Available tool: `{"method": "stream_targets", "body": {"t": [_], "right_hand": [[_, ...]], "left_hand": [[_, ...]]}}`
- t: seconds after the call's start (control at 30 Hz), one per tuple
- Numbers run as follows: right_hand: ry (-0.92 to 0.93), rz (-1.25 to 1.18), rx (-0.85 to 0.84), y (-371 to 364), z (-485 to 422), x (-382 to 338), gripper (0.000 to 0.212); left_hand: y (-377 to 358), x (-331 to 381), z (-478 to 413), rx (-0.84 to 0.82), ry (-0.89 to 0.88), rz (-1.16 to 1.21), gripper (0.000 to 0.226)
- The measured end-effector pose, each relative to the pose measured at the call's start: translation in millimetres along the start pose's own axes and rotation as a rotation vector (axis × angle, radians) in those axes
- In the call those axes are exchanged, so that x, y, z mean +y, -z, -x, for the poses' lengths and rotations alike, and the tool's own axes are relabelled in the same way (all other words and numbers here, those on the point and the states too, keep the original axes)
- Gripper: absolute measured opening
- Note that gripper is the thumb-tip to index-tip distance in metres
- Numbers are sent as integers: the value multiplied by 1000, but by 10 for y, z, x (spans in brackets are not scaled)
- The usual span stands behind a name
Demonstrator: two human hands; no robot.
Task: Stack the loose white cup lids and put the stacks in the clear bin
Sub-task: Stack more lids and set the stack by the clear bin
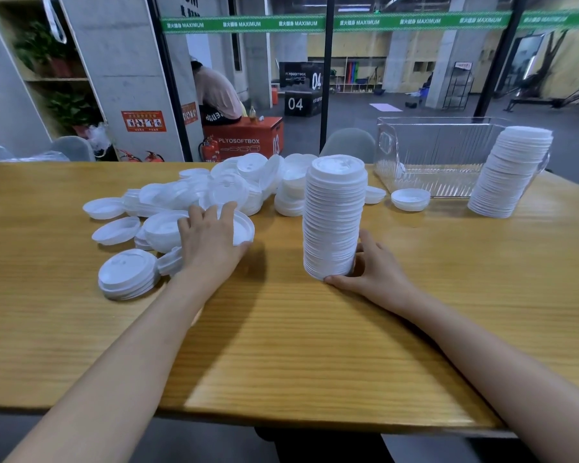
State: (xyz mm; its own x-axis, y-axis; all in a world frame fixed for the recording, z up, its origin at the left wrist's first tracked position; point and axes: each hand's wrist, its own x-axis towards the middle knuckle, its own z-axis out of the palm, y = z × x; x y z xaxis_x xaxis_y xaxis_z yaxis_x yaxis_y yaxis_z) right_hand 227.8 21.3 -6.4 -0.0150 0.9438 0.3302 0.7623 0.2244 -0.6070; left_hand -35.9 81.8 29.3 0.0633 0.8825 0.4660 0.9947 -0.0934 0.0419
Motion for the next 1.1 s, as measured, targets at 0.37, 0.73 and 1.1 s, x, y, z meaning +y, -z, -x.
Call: {"method": "stream_targets", "body": {"t": [0.37,0.73,1.1], "right_hand": [[7,-44,-25,15,25,13,85],[-17,-110,-113,82,44,41,94],[-47,-134,-88,256,70,-31,118]], "left_hand": [[128,111,58,-25,43,361,82],[176,183,77,-61,9,794,72],[261,182,112,-103,133,1277,66]]}}
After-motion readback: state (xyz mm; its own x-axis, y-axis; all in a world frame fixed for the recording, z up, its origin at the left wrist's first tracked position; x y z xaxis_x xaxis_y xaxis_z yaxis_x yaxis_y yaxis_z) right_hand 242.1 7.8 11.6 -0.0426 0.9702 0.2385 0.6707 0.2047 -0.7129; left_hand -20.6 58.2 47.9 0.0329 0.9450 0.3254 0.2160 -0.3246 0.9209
